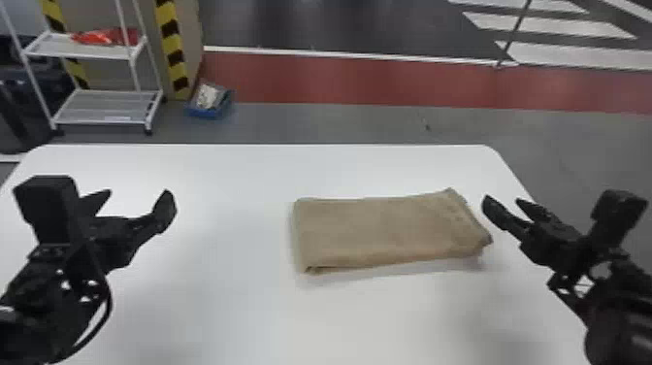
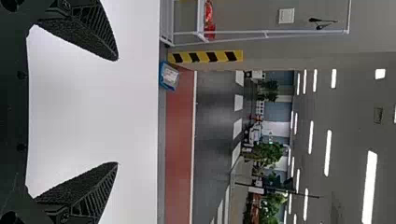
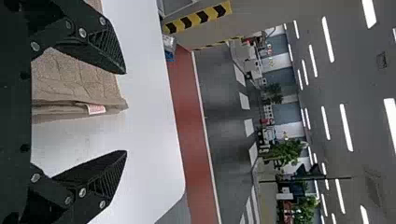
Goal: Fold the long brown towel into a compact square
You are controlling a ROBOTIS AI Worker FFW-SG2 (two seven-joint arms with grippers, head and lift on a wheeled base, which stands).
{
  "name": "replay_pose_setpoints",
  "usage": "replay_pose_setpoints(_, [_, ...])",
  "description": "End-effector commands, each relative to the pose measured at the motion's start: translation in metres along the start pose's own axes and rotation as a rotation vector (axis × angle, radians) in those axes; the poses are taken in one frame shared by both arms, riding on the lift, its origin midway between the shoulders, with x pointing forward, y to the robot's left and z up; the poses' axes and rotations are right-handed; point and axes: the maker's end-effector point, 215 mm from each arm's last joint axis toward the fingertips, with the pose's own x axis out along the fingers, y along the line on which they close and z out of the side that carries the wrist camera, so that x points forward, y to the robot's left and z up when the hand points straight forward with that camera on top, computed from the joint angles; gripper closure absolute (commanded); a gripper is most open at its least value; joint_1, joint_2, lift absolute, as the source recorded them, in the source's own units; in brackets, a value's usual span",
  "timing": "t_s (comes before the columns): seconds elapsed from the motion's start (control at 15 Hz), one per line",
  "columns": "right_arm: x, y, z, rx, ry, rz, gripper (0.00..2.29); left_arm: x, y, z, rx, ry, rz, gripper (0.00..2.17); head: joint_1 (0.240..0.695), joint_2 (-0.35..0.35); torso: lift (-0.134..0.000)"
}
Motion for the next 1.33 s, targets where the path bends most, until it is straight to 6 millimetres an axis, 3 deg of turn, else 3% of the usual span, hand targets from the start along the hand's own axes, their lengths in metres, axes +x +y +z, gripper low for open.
replay_pose_setpoints(0.0, [-0.021, -0.009, 0.005, -0.007, -0.033, -0.013, 0.05, 0.0, -0.037, -0.006, -0.025, 0.009, -0.057, 0.08, 0.695, -0.146, -0.123])
replay_pose_setpoints(0.33, [-0.058, -0.003, 0.001, -0.036, -0.082, 0.0, 0.05, 0.004, -0.149, -0.011, -0.084, 0.028, -0.21, 0.12, 0.695, -0.263, -0.123])
replay_pose_setpoints(0.6, [-0.068, 0.007, -0.01, -0.043, -0.077, 0.027, 0.06, 0.015, -0.217, -0.054, -0.021, 0.098, -0.272, 0.28, 0.695, -0.35, -0.123])
replay_pose_setpoints(0.87, [-0.072, 0.005, -0.013, -0.053, -0.084, 0.027, 0.07, 0.006, -0.248, -0.085, 0.02, 0.146, -0.316, 0.36, 0.695, -0.35, -0.123])
replay_pose_setpoints(1.27, [-0.071, 0.004, -0.015, -0.063, -0.089, 0.029, 0.07, 0.003, -0.243, -0.107, 0.066, 0.194, -0.299, 0.52, 0.695, -0.35, -0.123])
